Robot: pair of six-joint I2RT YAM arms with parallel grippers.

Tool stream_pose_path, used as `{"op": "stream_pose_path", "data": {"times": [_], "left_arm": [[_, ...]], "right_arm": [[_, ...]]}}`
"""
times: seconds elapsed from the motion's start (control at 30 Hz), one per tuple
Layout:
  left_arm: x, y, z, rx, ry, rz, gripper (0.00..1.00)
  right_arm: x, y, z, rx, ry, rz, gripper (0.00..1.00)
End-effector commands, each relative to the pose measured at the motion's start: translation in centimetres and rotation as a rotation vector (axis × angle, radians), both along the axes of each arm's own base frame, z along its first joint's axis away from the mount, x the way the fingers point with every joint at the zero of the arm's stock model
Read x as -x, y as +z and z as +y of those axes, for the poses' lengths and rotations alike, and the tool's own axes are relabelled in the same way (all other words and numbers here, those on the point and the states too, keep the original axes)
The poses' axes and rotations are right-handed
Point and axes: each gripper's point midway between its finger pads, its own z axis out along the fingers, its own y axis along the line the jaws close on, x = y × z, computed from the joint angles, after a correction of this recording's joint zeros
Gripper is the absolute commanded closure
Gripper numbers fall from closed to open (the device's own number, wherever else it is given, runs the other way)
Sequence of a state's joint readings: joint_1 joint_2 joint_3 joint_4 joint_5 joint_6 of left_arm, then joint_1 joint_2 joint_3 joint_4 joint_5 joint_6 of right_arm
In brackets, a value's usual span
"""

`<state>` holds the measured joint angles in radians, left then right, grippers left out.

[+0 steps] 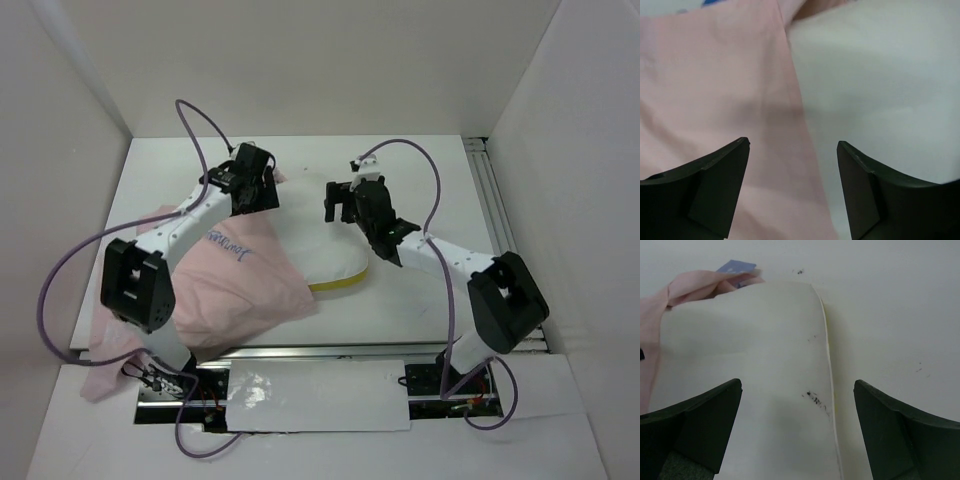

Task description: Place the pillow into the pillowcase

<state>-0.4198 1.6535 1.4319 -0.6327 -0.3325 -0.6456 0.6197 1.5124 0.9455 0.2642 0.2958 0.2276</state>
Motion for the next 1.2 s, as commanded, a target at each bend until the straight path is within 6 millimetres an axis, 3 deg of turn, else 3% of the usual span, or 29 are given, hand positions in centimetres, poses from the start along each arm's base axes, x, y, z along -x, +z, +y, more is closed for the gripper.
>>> {"op": "stream_pose_path", "data": {"times": [0.0, 0.07, 0.1, 0.13, 0.17, 0.23, 0.3, 0.33, 0.47, 0.57, 0.6, 0.73, 0.9, 0.97, 1.0, 1.03, 1.07, 1.1, 1.17], "left_arm": [[-4.5, 0.9, 2.6, -0.026, 0.091, -0.051, 0.17], [-6.5, 1.7, 3.3, -0.045, 0.1, -0.071, 0.19], [-7.7, 0.4, 3.5, -0.053, 0.096, -0.054, 0.19], [-8.4, 0.6, 3.0, -0.047, 0.069, -0.06, 0.19], [-9.3, -0.9, 2.8, -0.043, 0.035, -0.039, 0.19], [-10.1, -1.5, 3.0, -0.048, 0.017, -0.027, 0.22], [-9.9, -2.8, 2.8, -0.047, 0.008, 0.008, 0.23], [-9.9, -2.9, 2.6, -0.04, -0.01, 0.012, 0.23], [-10.0, -4.3, 2.7, -0.033, -0.022, 0.021, 0.27], [-10.2, -5.0, 2.5, -0.034, -0.035, 0.035, 0.48], [-10.3, -5.7, 2.6, -0.045, -0.029, 0.046, 0.63], [-11.1, -5.1, 2.4, -0.034, -0.019, 0.031, 1.0], [-11.4, -4.0, 2.9, -0.049, 0.01, 0.002, 1.0], [-11.9, -2.9, 3.0, -0.052, 0.011, -0.037, 1.0], [-12.1, -1.3, 2.9, -0.047, 0.006, -0.077, 1.0], [-12.5, -0.5, 2.9, -0.046, -0.004, -0.115, 1.0], [-12.7, 0.7, 2.3, -0.036, -0.012, -0.151, 1.0], [-12.5, 2.2, 1.7, -0.024, -0.023, -0.189, 1.0], [-12.3, 3.6, 0.1, 0.011, -0.089, -0.23, 1.0]], "right_arm": [[-0.5, -0.2, 2.6, -0.02, 0.128, 0.031, 0.0], [-1.7, 0.1, 2.9, -0.021, 0.131, 0.019, 0.0], [-2.4, -1.2, 2.8, -0.008, 0.121, 0.041, 0.0], [-2.7, -1.5, 3.0, -0.002, 0.121, 0.051, 0.0], [-4.0, -1.7, 2.6, 0.004, 0.087, 0.048, 0.0], [-5.1, -2.2, 1.9, 0.004, 0.037, 0.062, 0.0], [-6.2, -2.0, 1.8, -0.002, 0.014, 0.063, 0.0], [-6.7, -3.0, 1.5, 0.0, 0.0, 0.087, 0.0], [-7.5, -3.7, 2.0, -0.023, 0.015, 0.108, 0.0], [-7.7, -4.0, 1.9, -0.028, 0.019, 0.111, 0.0], [-7.8, -4.4, 2.2, -0.031, 0.029, 0.113, 0.0], [-8.0, -5.0, 3.7, -0.05, 0.096, 0.128, 0.0], [-7.8, -6.5, 6.0, -0.077, 0.206, 0.167, 0.0], [-7.5, -6.5, 6.7, -0.09, 0.248, 0.176, 0.1], [-7.3, -6.8, 7.2, -0.098, 0.275, 0.18, 0.22], [-7.0, -6.5, 7.7, -0.113, 0.336, 0.177, 0.62], [-6.6, -6.5, 8.1, -0.114, 0.373, 0.168, 0.79], [-6.5, -5.0, 8.6, -0.14, 0.408, 0.117, 0.98], [-4.7, -4.6, 9.3, -0.152, 0.511, 0.083, 1.0]]}}
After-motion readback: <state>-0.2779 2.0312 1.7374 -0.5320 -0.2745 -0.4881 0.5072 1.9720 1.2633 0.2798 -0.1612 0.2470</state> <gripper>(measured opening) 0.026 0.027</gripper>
